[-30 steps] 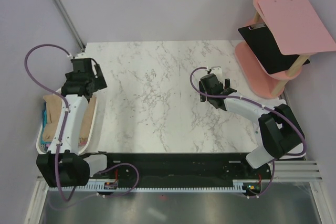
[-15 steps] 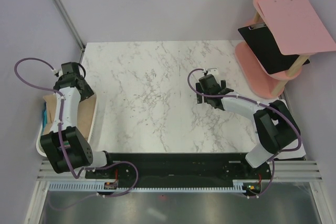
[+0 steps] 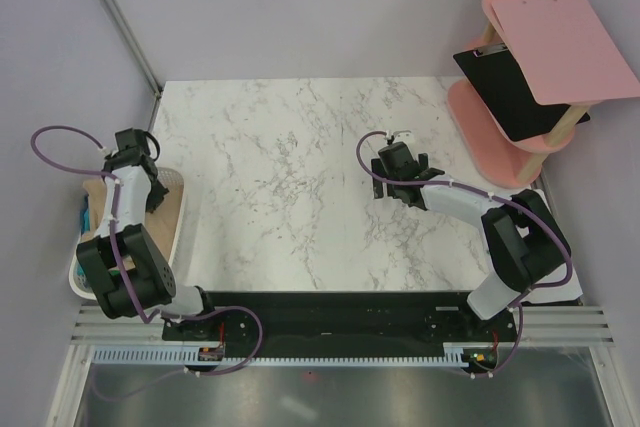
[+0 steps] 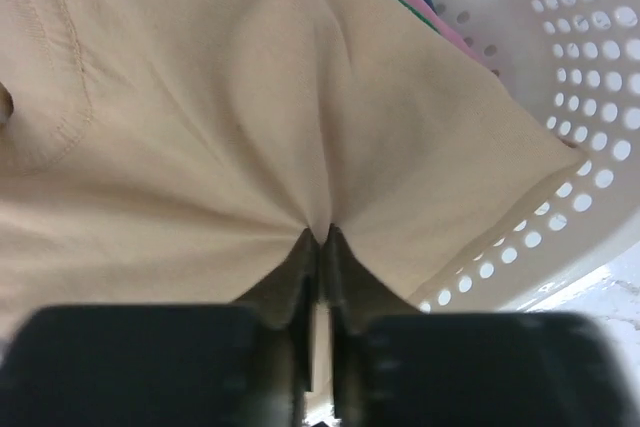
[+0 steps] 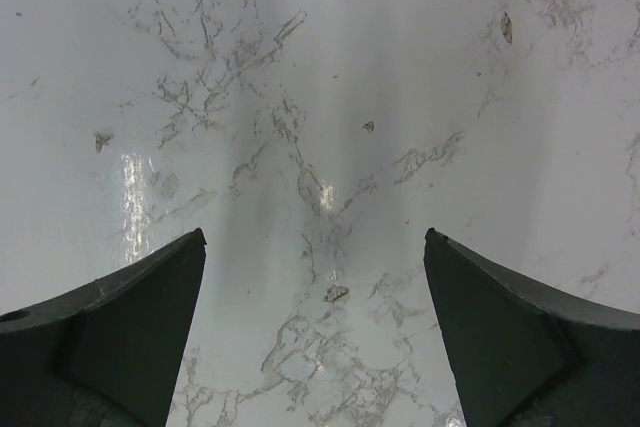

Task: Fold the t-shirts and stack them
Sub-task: Grab crumpled tshirt from bin with the left arm

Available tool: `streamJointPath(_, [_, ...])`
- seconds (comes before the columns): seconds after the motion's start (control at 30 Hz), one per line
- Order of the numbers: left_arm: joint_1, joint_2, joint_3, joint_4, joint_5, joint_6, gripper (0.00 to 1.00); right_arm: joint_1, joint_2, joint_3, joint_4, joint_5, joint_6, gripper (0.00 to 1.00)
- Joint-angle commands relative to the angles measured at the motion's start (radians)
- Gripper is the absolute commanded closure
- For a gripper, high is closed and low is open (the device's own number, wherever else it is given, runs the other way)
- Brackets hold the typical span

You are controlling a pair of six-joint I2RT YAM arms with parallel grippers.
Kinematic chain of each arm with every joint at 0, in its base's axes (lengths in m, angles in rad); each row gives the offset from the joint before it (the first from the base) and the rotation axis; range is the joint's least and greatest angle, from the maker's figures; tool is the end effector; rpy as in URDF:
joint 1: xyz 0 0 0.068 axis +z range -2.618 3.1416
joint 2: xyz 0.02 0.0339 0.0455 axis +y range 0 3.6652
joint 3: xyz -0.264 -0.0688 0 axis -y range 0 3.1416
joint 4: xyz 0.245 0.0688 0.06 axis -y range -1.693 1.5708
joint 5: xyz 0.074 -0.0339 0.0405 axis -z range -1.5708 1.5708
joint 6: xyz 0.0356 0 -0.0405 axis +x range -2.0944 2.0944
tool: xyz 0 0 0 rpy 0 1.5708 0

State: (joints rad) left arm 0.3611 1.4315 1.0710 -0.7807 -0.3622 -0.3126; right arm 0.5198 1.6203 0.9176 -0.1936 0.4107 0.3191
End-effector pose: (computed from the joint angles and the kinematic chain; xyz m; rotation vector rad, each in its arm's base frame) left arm 0.2560 0.1102 0.2471 -0.9864 2.4929 0.5045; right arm 0.2895 0.1493 0.1813 -0.0651 2.3709 -0.1122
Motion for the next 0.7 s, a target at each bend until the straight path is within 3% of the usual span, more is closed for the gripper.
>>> streamJointPath(0.0, [0.007, -0.045, 0.001, 0.023, 0.034, -0.029, 0.98, 0.0, 0.0, 0.014, 0.02, -0.009, 0.015, 0.02])
streamJointPath(0.37, [0.006, -0.362, 0.125, -0.031, 0.115, -0.056, 0.98, 0.0, -0.017, -0.028, 0.019, 0.011, 0.023, 0.02])
streamJointPath(0.47, [0.004, -0.404, 0.233, -0.069, 0.187, -0.049, 0.98, 0.0, -0.022, -0.02, 0.013, 0.033, 0.026, 0.02])
streamJointPath(0.67, [-0.01, -0.422, 0.383, -0.106, 0.481, -0.051, 0.98, -0.006, -0.027, 0.013, -0.021, 0.082, 0.041, 0.02])
